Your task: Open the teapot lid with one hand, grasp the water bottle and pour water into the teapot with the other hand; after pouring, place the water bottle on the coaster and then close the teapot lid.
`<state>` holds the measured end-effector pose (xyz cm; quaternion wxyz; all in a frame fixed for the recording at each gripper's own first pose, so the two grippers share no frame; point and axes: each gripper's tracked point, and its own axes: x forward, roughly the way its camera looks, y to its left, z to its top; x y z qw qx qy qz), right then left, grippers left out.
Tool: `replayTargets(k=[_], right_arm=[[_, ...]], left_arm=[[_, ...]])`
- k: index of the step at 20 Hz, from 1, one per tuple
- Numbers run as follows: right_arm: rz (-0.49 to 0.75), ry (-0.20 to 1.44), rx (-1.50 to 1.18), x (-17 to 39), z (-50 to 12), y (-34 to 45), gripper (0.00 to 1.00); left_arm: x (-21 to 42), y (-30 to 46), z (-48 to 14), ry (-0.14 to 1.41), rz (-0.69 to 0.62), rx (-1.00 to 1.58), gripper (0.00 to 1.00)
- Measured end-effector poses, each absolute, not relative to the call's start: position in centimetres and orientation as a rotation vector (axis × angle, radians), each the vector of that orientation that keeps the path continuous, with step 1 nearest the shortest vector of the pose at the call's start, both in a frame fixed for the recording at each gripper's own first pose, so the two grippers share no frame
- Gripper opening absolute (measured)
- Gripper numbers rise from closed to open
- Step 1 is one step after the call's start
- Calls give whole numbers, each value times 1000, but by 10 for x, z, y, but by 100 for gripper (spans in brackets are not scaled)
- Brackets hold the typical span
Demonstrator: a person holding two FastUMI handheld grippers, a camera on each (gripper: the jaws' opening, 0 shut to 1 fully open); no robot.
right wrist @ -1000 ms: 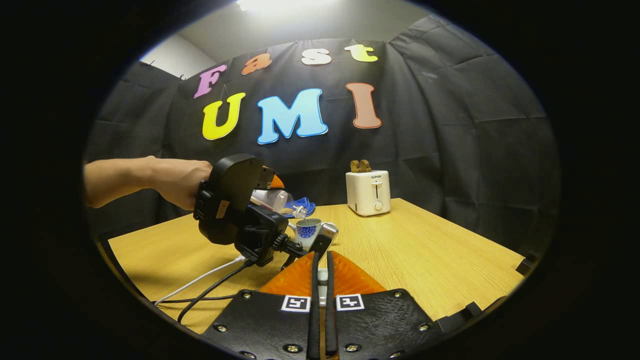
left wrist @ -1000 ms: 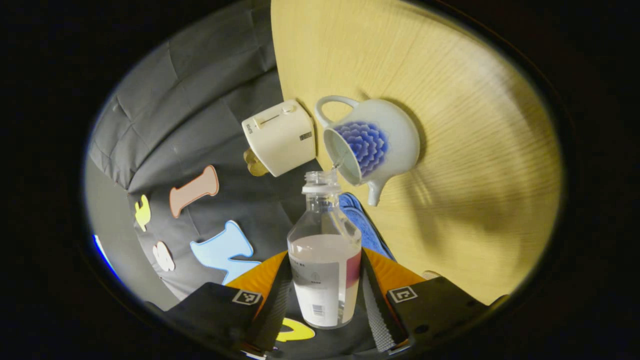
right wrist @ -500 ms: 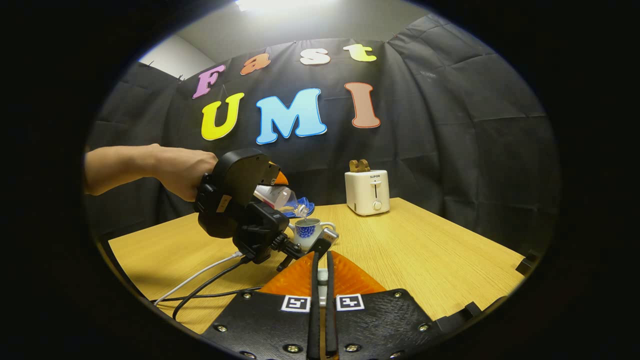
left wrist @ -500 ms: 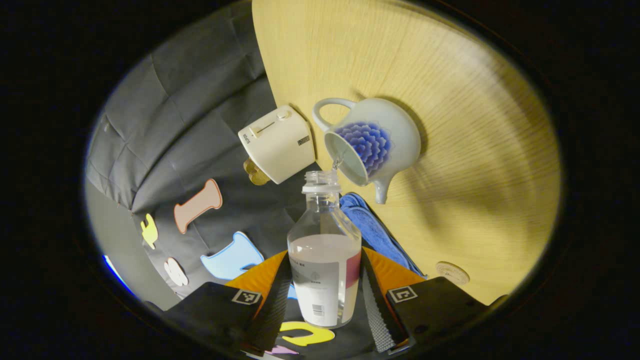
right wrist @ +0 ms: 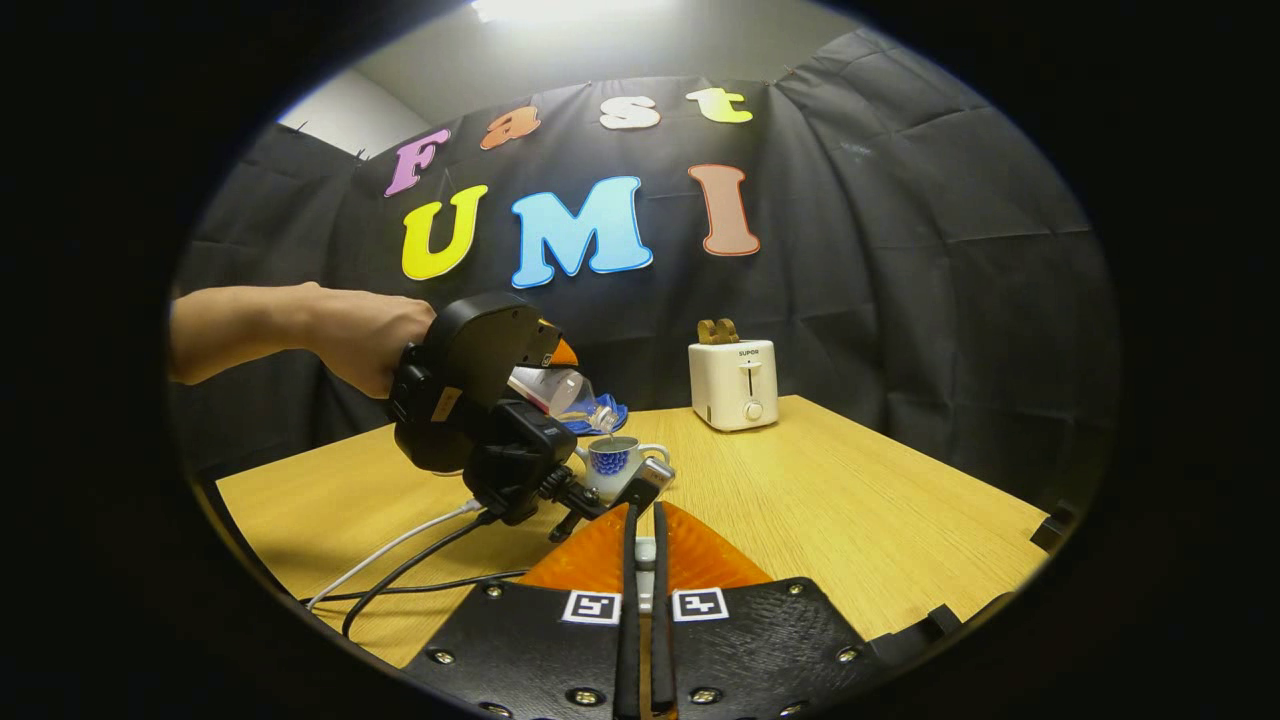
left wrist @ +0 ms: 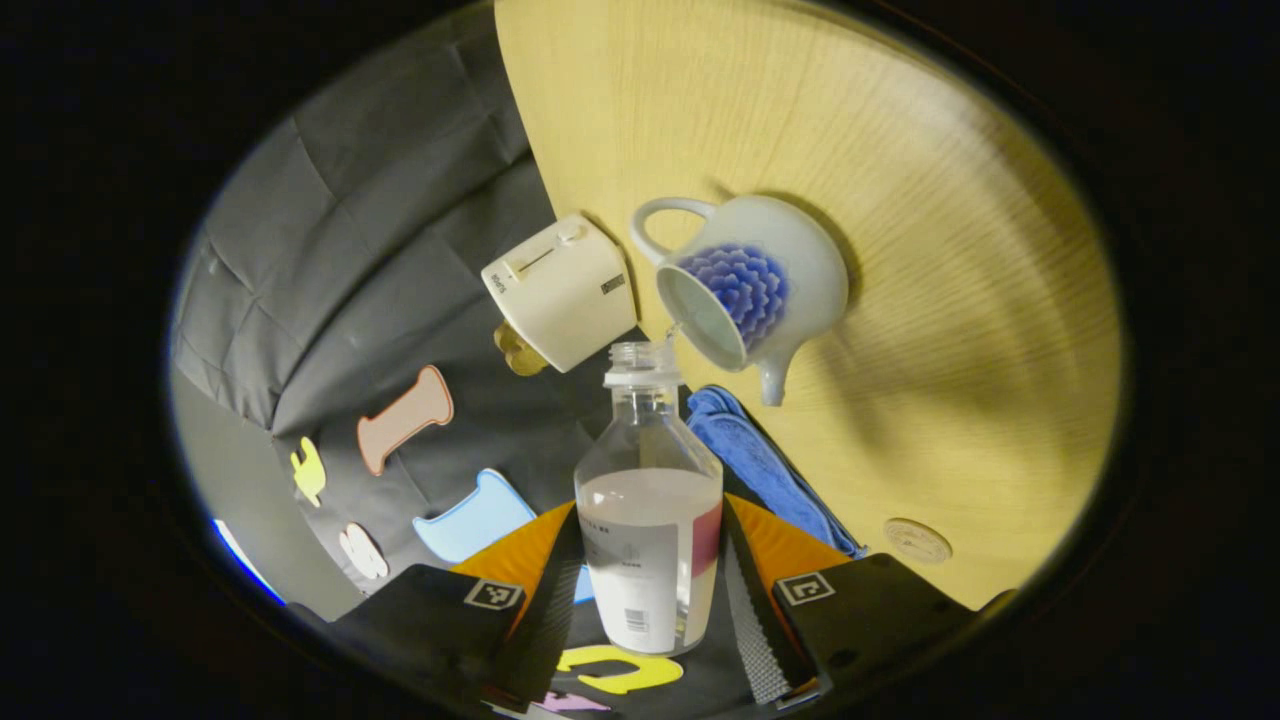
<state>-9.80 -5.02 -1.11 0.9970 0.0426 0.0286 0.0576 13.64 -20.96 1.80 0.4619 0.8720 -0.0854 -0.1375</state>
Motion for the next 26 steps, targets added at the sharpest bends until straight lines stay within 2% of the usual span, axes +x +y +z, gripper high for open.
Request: replayTargets(k=[7,8,9,15,26], right_arm=[[115,60,92,-97,-11,-51,5],[116,61,93,-98,-11,-50,5],[117,61,95,-97,-11,-50,5],[122,24,99,-103,1,-50,5],[169,-7,54,-94,17,-28,5]], left_arm=[[142,-205,6,-168,-381,1956,84],[143,-202,5,-160,-389,1924,70],[143,-203,0,-148,-411,1877,84],[136,-198,-10,-135,-428,1607,84],[108,-131,28,-92,-382,925,84]])
